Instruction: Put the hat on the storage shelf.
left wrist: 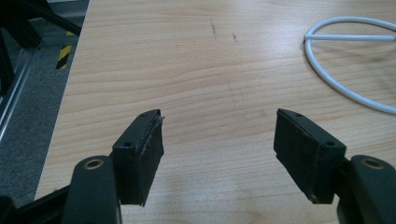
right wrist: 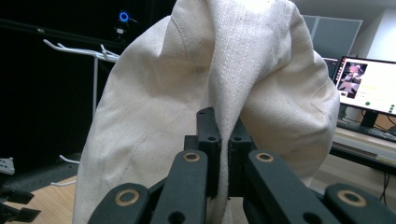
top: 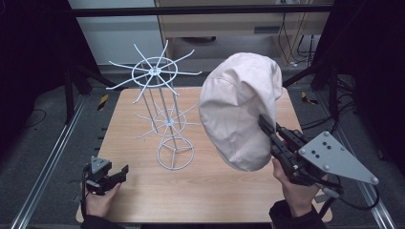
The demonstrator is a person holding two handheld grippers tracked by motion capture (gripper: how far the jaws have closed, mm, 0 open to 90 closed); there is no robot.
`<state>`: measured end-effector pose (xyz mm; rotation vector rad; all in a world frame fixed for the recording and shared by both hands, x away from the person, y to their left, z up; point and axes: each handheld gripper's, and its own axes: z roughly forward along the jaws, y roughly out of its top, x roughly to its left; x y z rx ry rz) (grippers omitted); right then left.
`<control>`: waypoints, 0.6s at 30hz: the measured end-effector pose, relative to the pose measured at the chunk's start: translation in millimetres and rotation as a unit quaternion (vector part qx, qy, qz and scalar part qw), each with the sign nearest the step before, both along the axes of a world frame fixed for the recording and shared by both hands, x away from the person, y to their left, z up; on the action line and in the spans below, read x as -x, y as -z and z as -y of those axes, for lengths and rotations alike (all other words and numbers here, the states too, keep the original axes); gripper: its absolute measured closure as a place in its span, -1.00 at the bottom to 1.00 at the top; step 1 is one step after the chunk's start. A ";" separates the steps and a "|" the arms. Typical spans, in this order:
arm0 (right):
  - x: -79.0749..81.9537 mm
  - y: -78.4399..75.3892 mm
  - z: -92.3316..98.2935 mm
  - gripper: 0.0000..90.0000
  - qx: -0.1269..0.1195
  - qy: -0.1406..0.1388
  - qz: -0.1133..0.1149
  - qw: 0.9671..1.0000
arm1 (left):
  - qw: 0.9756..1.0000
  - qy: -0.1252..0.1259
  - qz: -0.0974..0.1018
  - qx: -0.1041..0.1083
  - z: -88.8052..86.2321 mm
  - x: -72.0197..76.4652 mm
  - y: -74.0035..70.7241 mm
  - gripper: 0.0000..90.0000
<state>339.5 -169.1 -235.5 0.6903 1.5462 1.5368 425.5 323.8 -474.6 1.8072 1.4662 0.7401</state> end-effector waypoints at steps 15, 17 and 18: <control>6.3 -11.3 -29.3 0.97 -0.007 -0.048 0.020 0.999 | 1.000 -0.001 0.001 0.000 0.0 0.3 -0.2 -0.28; 6.5 -12.6 -33.5 0.97 -0.009 -0.053 0.022 0.998 | 1.000 -0.001 0.002 0.000 -0.1 0.4 -0.5 -0.28; 6.4 -13.4 -36.5 0.97 -0.009 -0.056 0.023 0.998 | 1.000 -0.001 0.002 0.000 -0.1 0.3 -0.5 -0.28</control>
